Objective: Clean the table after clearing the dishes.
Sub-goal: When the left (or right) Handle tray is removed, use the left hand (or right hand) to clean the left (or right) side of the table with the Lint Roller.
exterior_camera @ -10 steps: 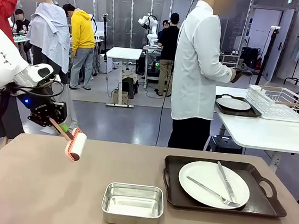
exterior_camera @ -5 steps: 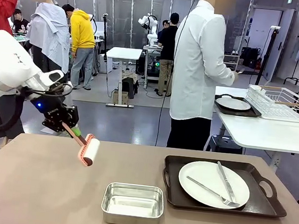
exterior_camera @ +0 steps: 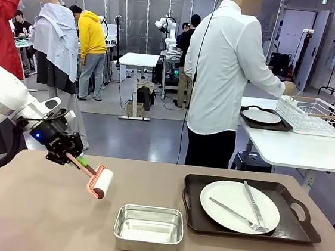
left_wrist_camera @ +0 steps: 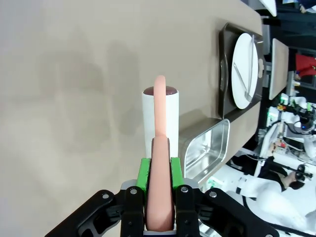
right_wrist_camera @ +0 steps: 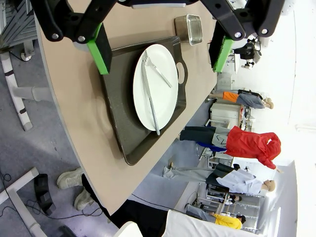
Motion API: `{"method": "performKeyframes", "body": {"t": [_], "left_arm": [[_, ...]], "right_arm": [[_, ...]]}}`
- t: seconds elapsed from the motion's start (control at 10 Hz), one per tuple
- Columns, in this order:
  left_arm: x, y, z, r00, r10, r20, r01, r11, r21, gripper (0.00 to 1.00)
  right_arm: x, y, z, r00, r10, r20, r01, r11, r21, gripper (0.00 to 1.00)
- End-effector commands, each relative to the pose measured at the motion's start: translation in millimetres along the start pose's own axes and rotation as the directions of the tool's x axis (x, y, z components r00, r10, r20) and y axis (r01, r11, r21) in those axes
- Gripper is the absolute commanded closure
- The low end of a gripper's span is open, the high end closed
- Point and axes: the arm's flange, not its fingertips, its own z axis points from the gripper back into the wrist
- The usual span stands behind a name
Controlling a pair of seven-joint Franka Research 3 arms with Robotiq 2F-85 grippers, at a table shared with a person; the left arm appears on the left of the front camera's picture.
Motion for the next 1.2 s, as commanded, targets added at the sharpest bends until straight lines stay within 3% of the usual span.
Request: {"method": "performKeyframes", "body": {"t": [0.0,0.3,0.6,0.9,1.1], "left_arm": [[3.4,15.8,-4.4,1.000,0.003,-0.008,-0.003,0.997,-0.081,0.79],[4.0,43.4,-26.7,0.999,-0.002,0.041,0.006,0.995,-0.100,0.79],[10.2,69.7,-39.7,0.998,0.059,0.003,-0.059,0.995,-0.082,0.79],[19.5,93.3,-38.5,0.991,0.132,-0.011,-0.132,0.991,-0.029,0.79],[18.5,108.7,-26.1,0.992,0.125,0.002,-0.125,0.992,-0.031,0.79]], "right_arm": [[-0.9,0.0,0.7,1.000,0.006,0.010,-0.007,1.000,0.020,0.00],[-0.9,0.0,0.7,1.000,0.006,0.010,-0.007,1.000,0.020,0.00],[-0.9,0.0,0.7,1.000,0.006,0.010,-0.007,1.000,0.020,0.00],[-0.9,0.0,0.7,1.000,0.006,0.010,-0.007,1.000,0.020,0.00],[-0.9,0.0,0.7,1.000,0.006,0.010,-0.007,1.000,0.020,0.00]]}}
